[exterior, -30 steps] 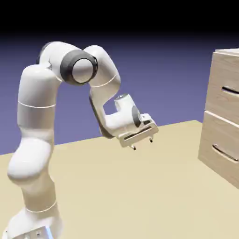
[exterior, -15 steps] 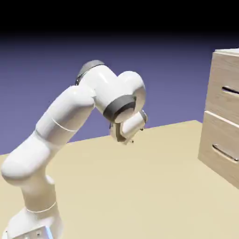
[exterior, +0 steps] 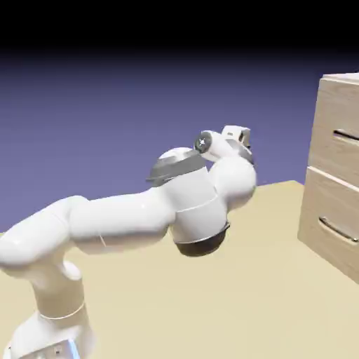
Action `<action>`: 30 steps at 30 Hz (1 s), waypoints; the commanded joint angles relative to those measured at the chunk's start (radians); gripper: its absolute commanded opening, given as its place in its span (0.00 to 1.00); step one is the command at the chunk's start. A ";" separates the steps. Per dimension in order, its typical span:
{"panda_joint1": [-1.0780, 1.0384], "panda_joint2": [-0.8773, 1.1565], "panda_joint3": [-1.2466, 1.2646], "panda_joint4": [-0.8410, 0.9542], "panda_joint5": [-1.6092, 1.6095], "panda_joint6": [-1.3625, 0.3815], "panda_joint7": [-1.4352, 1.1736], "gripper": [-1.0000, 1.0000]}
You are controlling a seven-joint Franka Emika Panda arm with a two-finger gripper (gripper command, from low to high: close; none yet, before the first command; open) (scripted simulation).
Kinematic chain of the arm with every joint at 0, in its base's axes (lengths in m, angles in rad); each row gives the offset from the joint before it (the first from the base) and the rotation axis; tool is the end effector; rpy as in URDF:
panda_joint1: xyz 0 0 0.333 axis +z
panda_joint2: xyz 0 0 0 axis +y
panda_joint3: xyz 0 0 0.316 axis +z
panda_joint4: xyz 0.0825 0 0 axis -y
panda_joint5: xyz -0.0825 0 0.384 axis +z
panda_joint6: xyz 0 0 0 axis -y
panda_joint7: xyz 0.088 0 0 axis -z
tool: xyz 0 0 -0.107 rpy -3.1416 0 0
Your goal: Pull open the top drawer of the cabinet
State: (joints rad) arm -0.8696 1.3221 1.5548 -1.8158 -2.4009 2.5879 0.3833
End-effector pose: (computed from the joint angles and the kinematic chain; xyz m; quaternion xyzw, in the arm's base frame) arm 0.6221 0.2011 0.3989 0.6659 0.4633 0.5753 0.1045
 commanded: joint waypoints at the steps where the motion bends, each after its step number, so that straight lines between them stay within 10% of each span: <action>1: -0.016 0.034 0.028 0.018 -0.044 -0.008 -0.006 0.50; 20: 0.005 0.317 0.286 0.455 -0.416 0.026 -0.109 0.50; 21: 0.005 0.317 0.286 0.455 -0.416 0.026 -0.109 0.00; 30: -0.168 0.346 0.283 0.165 -0.436 -0.088 -0.065 0.00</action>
State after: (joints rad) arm -1.0381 1.6682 1.8376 -1.6509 -2.8345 2.4997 0.3170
